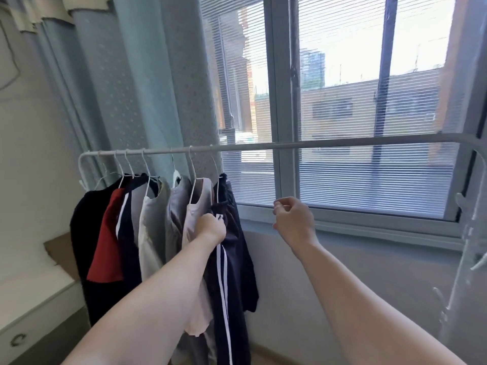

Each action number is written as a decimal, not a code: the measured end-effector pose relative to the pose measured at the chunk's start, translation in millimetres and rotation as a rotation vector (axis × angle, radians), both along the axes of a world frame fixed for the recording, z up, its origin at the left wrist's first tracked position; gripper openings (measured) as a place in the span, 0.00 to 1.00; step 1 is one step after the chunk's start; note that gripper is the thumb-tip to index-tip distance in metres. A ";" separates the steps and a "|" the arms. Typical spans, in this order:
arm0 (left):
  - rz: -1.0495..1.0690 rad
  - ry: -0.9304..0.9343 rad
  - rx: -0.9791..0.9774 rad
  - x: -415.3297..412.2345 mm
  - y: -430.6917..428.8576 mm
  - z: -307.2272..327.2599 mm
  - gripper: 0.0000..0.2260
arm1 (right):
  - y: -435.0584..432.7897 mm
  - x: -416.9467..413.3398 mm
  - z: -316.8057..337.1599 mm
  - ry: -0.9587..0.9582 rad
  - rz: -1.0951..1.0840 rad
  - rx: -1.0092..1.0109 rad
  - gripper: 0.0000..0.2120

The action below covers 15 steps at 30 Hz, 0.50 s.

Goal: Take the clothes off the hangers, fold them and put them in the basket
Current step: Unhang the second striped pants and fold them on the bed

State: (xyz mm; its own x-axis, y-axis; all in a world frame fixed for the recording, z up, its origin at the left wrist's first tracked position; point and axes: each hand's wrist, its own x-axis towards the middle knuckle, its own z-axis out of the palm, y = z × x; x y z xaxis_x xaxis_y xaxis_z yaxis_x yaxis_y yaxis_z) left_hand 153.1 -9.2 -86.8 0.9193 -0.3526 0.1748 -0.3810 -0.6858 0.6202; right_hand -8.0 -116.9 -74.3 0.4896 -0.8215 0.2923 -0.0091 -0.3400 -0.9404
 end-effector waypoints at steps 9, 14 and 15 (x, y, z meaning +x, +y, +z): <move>-0.061 -0.248 -0.369 -6.1 17.7 41.8 0.12 | 1.5 12.1 20.4 -0.058 0.065 -0.010 0.06; -0.188 -0.331 -0.444 -22.1 57.4 76.5 0.18 | 24.3 28.0 48.6 -0.162 0.117 -0.064 0.09; -0.227 -0.325 -0.459 -23.3 68.0 81.9 0.21 | 29.4 30.5 54.6 -0.174 0.126 -0.088 0.10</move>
State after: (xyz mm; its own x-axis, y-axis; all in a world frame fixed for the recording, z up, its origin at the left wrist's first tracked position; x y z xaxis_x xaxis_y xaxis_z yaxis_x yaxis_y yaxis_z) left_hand 129.8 58.8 -4.9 0.7038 -0.3558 0.6148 -0.7061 -0.2551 0.6606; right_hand 22.5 -87.6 -19.7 0.5222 -0.7248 0.4494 0.1984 -0.4093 -0.8906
